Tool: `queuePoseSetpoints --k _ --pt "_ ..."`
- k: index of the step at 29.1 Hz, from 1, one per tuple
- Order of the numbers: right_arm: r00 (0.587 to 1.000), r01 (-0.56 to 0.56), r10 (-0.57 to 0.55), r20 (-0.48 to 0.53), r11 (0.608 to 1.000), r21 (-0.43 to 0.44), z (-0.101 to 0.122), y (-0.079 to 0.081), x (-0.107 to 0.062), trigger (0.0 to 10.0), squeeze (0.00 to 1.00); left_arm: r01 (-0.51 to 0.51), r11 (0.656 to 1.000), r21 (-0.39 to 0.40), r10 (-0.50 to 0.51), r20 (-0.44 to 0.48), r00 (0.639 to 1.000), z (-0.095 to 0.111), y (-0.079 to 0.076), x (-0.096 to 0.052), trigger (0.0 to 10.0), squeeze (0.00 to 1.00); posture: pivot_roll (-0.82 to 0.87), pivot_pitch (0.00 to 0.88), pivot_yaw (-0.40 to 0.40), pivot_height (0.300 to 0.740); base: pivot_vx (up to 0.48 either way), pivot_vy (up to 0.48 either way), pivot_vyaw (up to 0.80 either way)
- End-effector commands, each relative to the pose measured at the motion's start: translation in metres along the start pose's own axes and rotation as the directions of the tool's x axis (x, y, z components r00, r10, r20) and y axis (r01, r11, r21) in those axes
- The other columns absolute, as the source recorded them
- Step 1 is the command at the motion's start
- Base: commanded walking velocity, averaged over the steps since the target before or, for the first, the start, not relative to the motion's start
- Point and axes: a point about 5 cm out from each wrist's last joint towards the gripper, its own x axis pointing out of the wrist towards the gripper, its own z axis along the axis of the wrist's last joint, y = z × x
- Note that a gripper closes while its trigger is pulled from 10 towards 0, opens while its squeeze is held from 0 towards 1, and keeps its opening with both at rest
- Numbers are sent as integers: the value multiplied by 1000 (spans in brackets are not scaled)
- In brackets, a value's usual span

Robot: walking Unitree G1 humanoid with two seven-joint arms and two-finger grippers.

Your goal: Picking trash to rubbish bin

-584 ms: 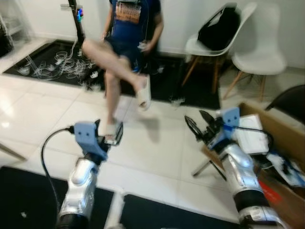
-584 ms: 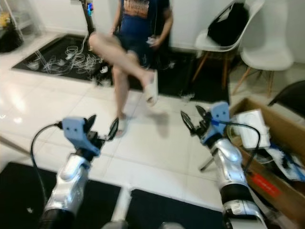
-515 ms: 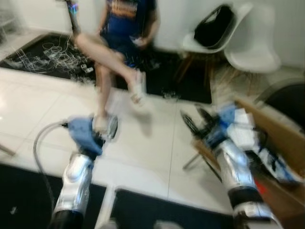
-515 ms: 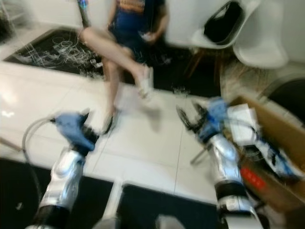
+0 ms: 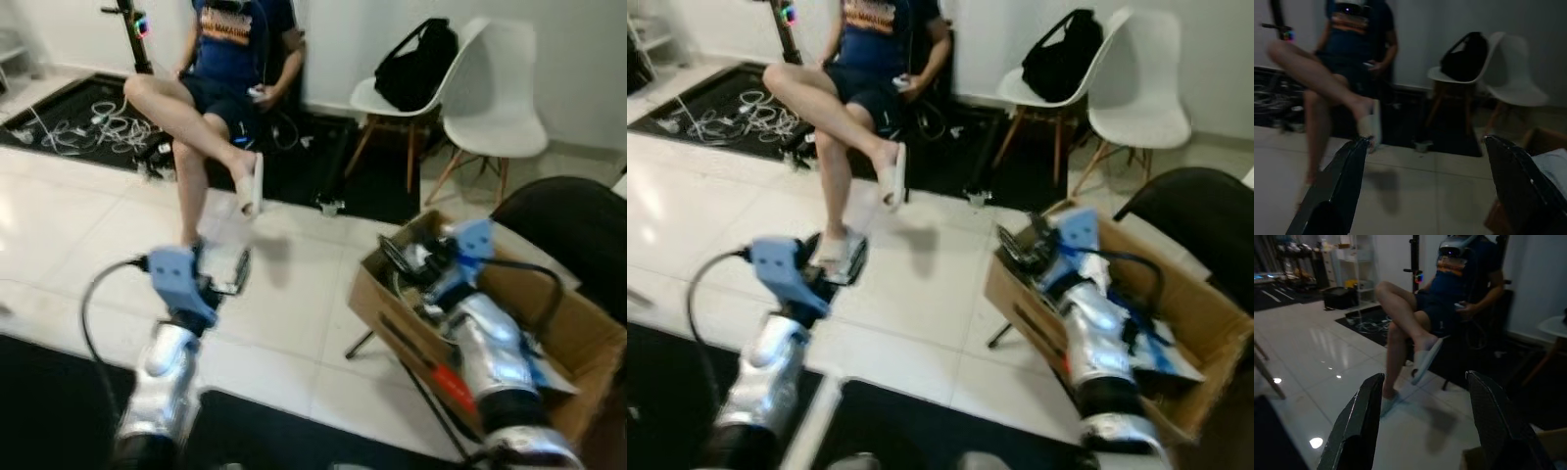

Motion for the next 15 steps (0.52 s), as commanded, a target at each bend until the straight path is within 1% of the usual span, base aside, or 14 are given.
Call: queuePoseSetpoints --k 1,15 --pt "1000 -18 18 -2 1000 -4 1 2 1 10000 0 -1 1000 -3 1 -2 1000 -1 1 -1 10000 0 -55 0 -25 740 0 0 800" --pt "1000 -30 30 -3 1000 -4 1 3 1 10000 0 4 1000 2 -4 -1 1000 -2 1 -1 10000 0 -55 0 -25 740 0 0 800"
